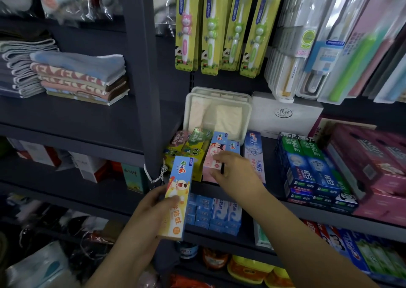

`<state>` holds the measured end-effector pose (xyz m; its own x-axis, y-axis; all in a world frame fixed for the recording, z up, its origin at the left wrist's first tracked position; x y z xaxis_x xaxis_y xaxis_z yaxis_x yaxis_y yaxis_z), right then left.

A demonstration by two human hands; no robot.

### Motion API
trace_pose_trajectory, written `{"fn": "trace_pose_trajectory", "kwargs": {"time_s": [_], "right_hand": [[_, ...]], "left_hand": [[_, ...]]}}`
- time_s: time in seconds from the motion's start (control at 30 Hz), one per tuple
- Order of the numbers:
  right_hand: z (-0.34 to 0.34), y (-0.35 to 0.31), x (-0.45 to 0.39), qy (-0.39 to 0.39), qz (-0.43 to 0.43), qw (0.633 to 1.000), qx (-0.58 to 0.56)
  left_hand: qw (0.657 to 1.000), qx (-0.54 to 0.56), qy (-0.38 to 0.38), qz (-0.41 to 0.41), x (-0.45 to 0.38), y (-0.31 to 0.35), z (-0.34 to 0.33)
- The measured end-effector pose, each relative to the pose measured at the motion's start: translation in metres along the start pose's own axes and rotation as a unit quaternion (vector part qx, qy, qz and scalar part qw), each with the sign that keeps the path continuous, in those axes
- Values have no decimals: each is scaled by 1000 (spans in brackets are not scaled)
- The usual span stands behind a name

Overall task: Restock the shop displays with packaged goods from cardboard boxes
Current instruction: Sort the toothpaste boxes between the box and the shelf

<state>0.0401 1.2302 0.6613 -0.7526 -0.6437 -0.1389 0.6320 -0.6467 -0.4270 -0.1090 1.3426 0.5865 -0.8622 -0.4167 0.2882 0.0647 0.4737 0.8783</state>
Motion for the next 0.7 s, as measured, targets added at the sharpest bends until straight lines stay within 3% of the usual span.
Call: {"fn": "trace_pose_trajectory", "kwargs": {"time_s": [0.13,0.27,0.37,0.5,0.6,0.7], "right_hand": [[24,-7,30,85,8,993,-83],[-10,-14,64,-115,-78,966,-220],[-24,-15,79,-161,-103,930,-313],[-7,5,81,-87,-140,904,-394],[20,33,70,-12,-171,915,-366],[35,57,50,-2,-209,927,-313]], "left_hand": [[999,31,-9,-21,-1,7,-13],[998,38,-18,-48,-5,16,-33],[997,27,-41,-62,-9,21,-54],[994,-25,-77,-76,-15,25,-75],[991,-78,-55,-95,-17,29,-72],[991,-95,-43,-83,-17,24,-64]]}}
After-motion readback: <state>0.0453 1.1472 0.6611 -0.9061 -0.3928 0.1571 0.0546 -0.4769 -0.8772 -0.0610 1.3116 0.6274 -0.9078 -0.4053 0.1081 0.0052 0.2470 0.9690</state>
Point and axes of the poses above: each hand's wrist, its own x-axis away from the middle knuckle, its own z-axis out of the back of the hand, y = z × x, the point moved 9 cm from there along -x, towards the middle knuckle, and after that the axes turned 6 degrees about -y, right-handed, at the moved point
